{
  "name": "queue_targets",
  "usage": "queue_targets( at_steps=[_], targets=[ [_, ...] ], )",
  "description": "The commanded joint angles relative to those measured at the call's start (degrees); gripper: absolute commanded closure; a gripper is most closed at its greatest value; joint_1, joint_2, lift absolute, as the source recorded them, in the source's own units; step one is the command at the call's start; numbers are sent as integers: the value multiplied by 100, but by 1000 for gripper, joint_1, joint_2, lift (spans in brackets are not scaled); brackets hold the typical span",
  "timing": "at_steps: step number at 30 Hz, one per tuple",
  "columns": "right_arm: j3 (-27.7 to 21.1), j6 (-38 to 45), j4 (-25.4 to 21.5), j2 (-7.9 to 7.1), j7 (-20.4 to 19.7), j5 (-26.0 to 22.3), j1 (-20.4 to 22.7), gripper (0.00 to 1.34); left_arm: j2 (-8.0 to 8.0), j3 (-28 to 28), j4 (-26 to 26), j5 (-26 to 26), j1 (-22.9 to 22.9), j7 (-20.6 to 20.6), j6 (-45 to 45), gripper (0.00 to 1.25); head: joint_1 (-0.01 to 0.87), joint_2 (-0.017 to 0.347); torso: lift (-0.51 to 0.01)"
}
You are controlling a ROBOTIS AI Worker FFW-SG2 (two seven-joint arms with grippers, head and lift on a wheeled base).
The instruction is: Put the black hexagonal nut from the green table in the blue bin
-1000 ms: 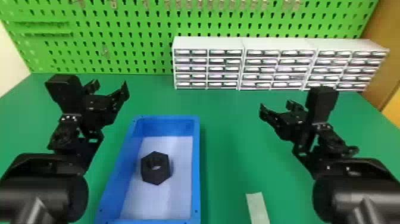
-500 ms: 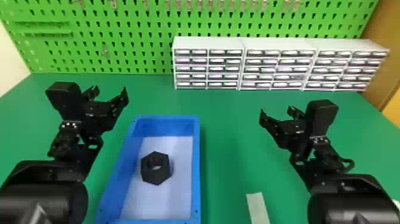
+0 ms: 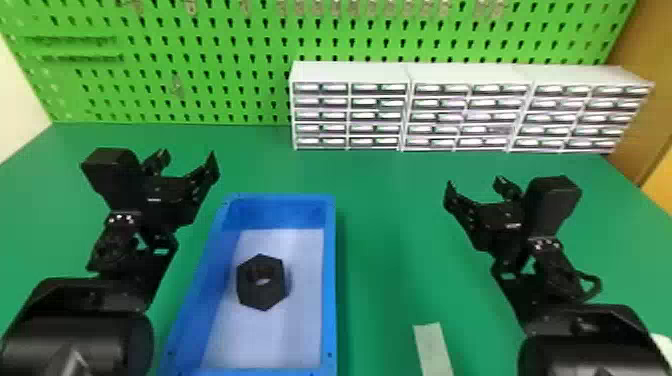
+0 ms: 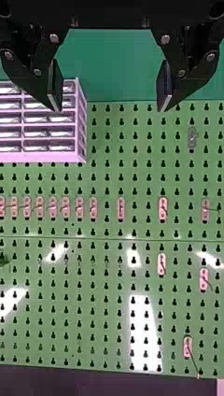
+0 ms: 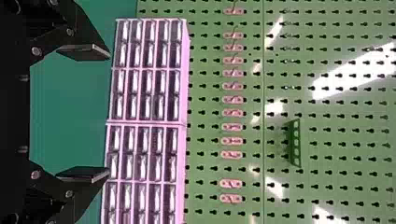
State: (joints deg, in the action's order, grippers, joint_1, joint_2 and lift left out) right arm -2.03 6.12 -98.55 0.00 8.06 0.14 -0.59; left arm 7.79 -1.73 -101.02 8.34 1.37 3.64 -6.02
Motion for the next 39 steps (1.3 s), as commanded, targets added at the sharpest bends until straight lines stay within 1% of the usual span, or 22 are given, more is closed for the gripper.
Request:
queue_targets(
  at_steps=[1,5,9,15,39],
  targets=[
    [27,-111,55,5,-24,12,23,398,3,32,73,-8,39,-3,66,463,686,52,-97],
    [80,-111,91,5,-41,30,15,398,3,23,117,-17,56,6,66,463,686,52,-97],
    [115,-111,99,5,-147,56,15,398,3,23,144,-34,56,6,66,463,686,52,-97],
    [89,-111,99,5,-191,56,6,398,3,41,188,-34,30,6,57,463,686,52,-97],
    [1,-111,99,5,-200,92,6,398,3,-12,231,-8,-76,6,57,463,686,52,-97]
  ],
)
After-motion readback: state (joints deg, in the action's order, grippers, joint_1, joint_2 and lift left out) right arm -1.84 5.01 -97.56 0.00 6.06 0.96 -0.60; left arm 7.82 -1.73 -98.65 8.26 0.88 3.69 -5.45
